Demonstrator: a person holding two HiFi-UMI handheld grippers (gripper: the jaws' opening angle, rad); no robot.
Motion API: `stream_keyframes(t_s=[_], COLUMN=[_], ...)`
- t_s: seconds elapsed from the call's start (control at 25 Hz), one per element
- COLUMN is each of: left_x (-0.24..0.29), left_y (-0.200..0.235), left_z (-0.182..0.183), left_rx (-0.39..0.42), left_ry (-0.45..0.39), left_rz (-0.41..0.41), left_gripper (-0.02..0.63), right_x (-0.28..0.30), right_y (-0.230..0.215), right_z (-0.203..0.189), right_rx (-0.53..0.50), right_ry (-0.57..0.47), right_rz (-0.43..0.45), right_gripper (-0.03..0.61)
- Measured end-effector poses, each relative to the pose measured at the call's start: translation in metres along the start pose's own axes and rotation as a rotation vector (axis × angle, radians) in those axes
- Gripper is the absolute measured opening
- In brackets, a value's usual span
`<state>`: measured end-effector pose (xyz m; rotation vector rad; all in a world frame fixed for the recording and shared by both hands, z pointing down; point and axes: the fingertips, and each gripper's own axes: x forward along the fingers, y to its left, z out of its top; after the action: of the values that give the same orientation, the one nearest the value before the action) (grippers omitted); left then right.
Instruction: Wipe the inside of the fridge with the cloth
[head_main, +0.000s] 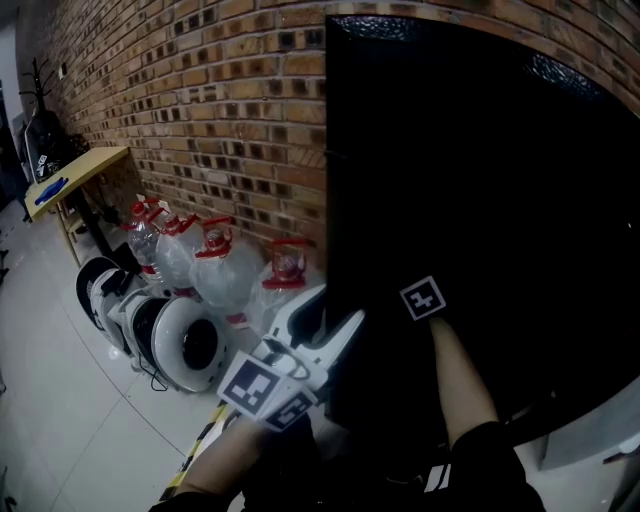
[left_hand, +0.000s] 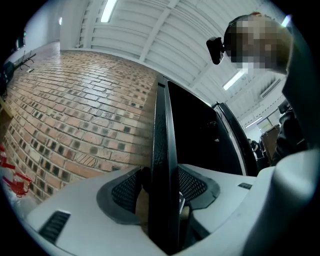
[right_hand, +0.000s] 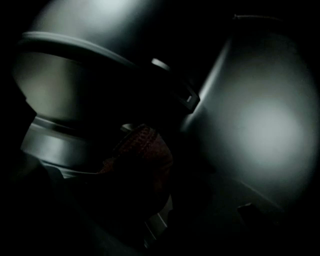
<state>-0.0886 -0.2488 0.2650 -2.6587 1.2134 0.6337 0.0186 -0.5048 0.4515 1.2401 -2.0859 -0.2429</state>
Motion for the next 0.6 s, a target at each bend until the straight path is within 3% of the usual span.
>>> stream_keyframes(t_s=[0.36,0.6], left_x=[0.003,0.001], left_y=[-0.001,0.0], left_z=[0.0,-0.001], left_rx=[0.001,0.01], left_ry=[-0.001,0.001], left_rz=[0.007,0.008], left_gripper=[0.221,0.221], right_x=[-0.007,-0.043], right_y=[-0.013,-0.017], right_z=[-0.006,-0.003], right_rx=[0.041,0.143], right_ry=[0.023,-0.063], right_rz=[-0.061,-0.092], right_gripper=[0.081,0.081])
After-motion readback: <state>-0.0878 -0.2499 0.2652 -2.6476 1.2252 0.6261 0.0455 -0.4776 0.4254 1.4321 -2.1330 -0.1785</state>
